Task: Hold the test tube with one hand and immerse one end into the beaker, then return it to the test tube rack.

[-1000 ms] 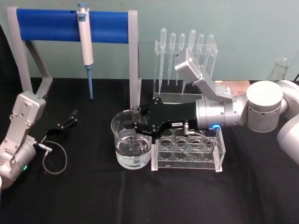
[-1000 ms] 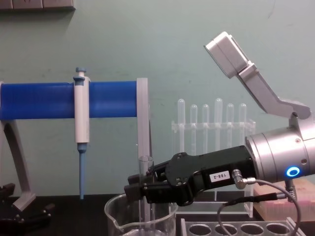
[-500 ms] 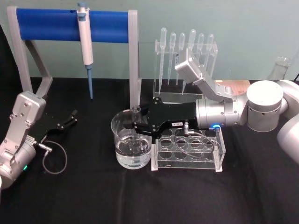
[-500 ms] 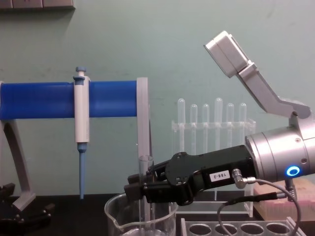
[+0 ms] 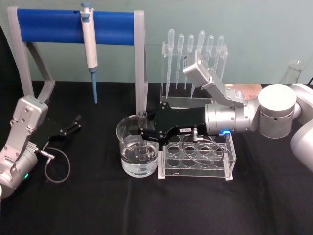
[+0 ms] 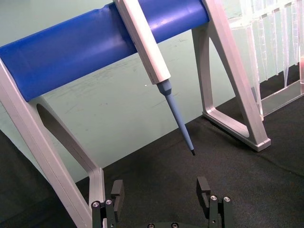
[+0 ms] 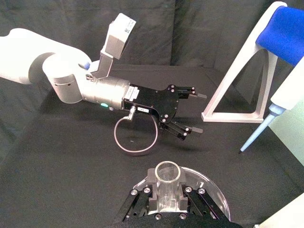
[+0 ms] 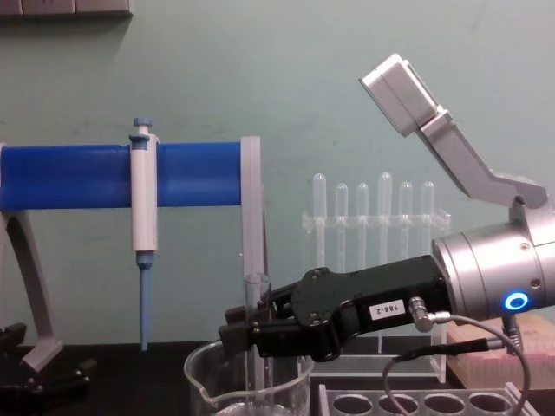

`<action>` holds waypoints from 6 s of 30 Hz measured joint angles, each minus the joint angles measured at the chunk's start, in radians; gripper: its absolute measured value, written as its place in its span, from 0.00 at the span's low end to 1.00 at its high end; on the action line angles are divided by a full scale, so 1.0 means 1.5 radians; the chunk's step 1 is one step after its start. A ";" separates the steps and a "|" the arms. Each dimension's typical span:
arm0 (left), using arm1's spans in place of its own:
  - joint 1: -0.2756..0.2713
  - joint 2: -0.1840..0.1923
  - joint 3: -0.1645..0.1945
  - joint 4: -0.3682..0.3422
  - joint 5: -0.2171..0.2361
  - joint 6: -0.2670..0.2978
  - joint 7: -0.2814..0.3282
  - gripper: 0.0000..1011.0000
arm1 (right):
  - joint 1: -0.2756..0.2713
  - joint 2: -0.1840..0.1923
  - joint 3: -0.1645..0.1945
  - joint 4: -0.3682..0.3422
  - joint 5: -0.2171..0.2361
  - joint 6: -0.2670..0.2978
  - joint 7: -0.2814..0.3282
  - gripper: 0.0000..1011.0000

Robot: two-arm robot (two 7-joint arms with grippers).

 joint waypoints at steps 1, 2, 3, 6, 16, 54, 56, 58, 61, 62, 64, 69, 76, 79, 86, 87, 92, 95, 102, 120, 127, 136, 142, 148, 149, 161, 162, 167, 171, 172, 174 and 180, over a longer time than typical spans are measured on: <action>0.000 0.000 0.000 0.000 0.000 0.000 0.000 0.99 | 0.000 0.000 0.000 0.000 0.000 0.000 0.000 0.22; 0.000 0.000 0.000 0.000 0.000 0.000 0.000 0.99 | 0.000 0.000 0.000 0.000 0.000 0.000 0.000 0.22; 0.000 0.000 0.000 0.000 0.000 0.000 0.000 0.99 | 0.000 0.000 0.000 0.000 0.000 0.000 0.000 0.22; 0.000 0.000 0.000 0.000 0.000 0.000 0.000 0.99 | 0.000 0.000 0.000 0.000 0.000 0.000 0.000 0.22; 0.000 0.000 0.000 0.000 0.000 0.000 0.000 0.99 | 0.000 0.000 0.000 0.000 0.000 0.000 0.000 0.22; 0.000 0.000 0.000 0.000 0.000 0.000 0.000 0.99 | 0.000 0.000 0.000 0.000 0.000 0.000 0.000 0.22; 0.000 0.000 0.000 0.000 0.000 0.000 0.000 0.99 | 0.000 0.000 0.000 0.000 0.000 0.000 0.000 0.22; 0.000 0.000 0.000 0.000 0.000 0.000 0.000 0.99 | 0.000 0.000 0.000 0.000 0.000 0.000 0.000 0.22; 0.000 0.000 0.000 0.000 0.000 0.000 0.000 0.99 | 0.000 0.000 0.000 0.000 0.000 0.000 0.000 0.22; 0.000 0.000 0.000 0.000 0.000 0.000 0.000 0.99 | 0.000 0.000 0.000 0.000 0.000 0.000 0.000 0.22; 0.000 0.000 0.000 0.000 0.000 0.000 0.000 0.99 | 0.000 0.000 0.000 0.000 0.000 0.000 0.000 0.22; 0.000 0.000 0.000 0.000 0.000 0.000 0.000 0.99 | 0.000 0.000 0.000 0.000 0.000 0.000 0.000 0.22; 0.000 0.000 0.000 0.000 0.000 0.000 0.000 0.99 | 0.000 0.000 0.000 0.000 0.000 0.000 0.000 0.22; 0.000 0.000 0.000 0.000 0.000 0.000 0.000 0.99 | 0.000 0.000 0.000 0.000 0.000 0.000 0.000 0.22; 0.000 0.000 0.000 0.000 0.000 0.000 0.000 0.99 | 0.000 0.000 0.000 0.000 0.000 0.000 0.000 0.22; 0.000 0.000 0.000 0.000 0.000 0.000 0.000 0.99 | 0.000 0.000 0.000 0.000 0.000 0.000 0.000 0.22; 0.000 0.000 0.000 0.000 0.000 0.000 0.000 0.99 | 0.000 0.000 0.000 0.000 0.000 0.000 0.000 0.22; 0.000 0.000 0.000 0.000 0.000 0.000 0.000 0.99 | 0.000 0.000 0.000 0.000 0.000 0.000 0.000 0.22; 0.000 0.000 0.000 0.000 0.000 0.000 0.000 0.99 | 0.000 0.000 0.000 0.000 0.000 0.000 0.000 0.22; 0.000 0.000 0.000 0.000 0.000 0.000 0.000 0.99 | 0.000 0.000 0.000 0.000 0.000 0.000 0.000 0.22; 0.000 0.000 0.000 0.000 0.000 0.000 0.000 0.99 | 0.000 0.000 0.000 0.000 0.000 0.000 0.000 0.22; 0.000 0.000 0.000 0.000 0.000 0.000 0.000 0.99 | 0.000 0.000 0.000 0.000 0.000 0.000 0.000 0.22; 0.000 0.000 0.000 0.000 0.000 0.000 0.000 0.99 | 0.000 0.000 0.000 0.000 0.000 0.000 0.000 0.22; 0.000 0.000 0.000 0.000 0.000 0.000 0.000 0.99 | 0.000 0.000 0.000 0.000 0.000 0.000 0.000 0.22; 0.000 0.000 0.000 0.000 0.000 0.000 0.000 0.99 | 0.000 0.000 0.000 0.000 0.000 0.000 0.000 0.22; 0.000 0.000 0.000 0.000 0.000 0.000 0.000 0.99 | 0.000 0.000 0.000 0.000 0.000 0.000 0.000 0.22; 0.000 0.000 0.000 0.000 0.000 0.000 0.000 0.99 | 0.000 0.000 0.000 0.000 0.000 0.000 0.000 0.22; 0.000 0.000 0.000 0.000 0.000 0.000 0.000 0.99 | 0.000 0.000 0.000 0.000 0.000 0.000 0.000 0.22; 0.000 0.000 0.000 0.000 0.000 0.000 0.000 0.99 | 0.000 0.000 0.000 0.000 0.000 0.000 0.000 0.22; 0.000 0.000 0.000 0.000 0.000 0.000 0.000 0.99 | 0.000 0.000 0.000 0.000 0.000 0.000 0.000 0.22; 0.000 0.000 0.000 0.000 0.000 0.000 0.000 0.99 | 0.000 0.000 0.000 0.000 0.000 0.000 0.000 0.22; 0.000 0.000 0.000 0.000 0.000 0.000 0.000 0.99 | 0.000 0.000 0.000 0.000 0.000 0.000 0.000 0.22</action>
